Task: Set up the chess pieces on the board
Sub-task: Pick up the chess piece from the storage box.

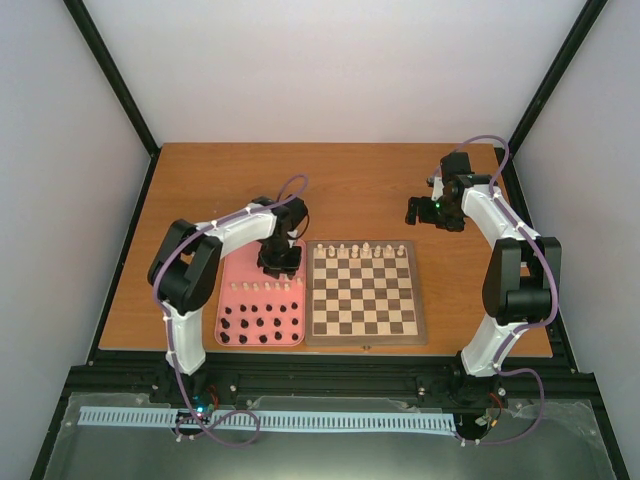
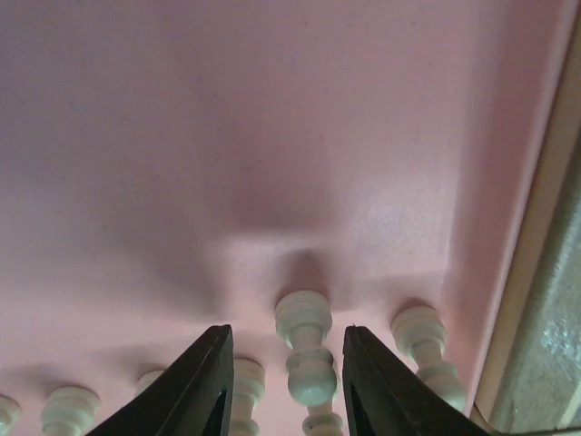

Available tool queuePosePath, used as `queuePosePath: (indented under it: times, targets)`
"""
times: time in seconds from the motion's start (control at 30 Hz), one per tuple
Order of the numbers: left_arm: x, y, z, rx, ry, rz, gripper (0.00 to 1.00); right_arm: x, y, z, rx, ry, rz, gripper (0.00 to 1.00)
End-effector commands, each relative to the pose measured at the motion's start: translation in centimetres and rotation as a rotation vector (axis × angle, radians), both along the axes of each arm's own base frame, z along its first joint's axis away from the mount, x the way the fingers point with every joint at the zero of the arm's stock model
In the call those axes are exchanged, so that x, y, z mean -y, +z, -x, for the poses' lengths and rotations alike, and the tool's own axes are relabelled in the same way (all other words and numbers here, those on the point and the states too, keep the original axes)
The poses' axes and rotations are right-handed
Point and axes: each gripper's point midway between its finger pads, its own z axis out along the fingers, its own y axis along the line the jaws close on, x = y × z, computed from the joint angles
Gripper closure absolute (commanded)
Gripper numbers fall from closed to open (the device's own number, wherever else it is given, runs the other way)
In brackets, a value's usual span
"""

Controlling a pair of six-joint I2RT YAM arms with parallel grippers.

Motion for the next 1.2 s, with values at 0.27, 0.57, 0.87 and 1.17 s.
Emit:
queuePosePath:
  times: [0.27,0.57,0.87,1.17]
  targets:
    - [0.8,-0.4,-1.4,0.014,0.008,0.017,0.73,0.3,-0.1,-0.1,0.003,0.0,0.003,0.0]
    - [0.8,-0.3,-1.4,0.01,0.001,0.012,0.87,0.2,-0.1,-0.2,0.004,0.0,-0.002,0.0]
    - [1.3,3.0,-2.1,0.043,-0.023,0.034,0.87,0.2,-0.1,-0.2,0.004,0.0,-0.001,0.0]
    - [5.2,6.4,-2.1,0.073,-0.076,0.112,0.86,0.3,-0.1,-0.2,0.004,0.0,0.002,0.0]
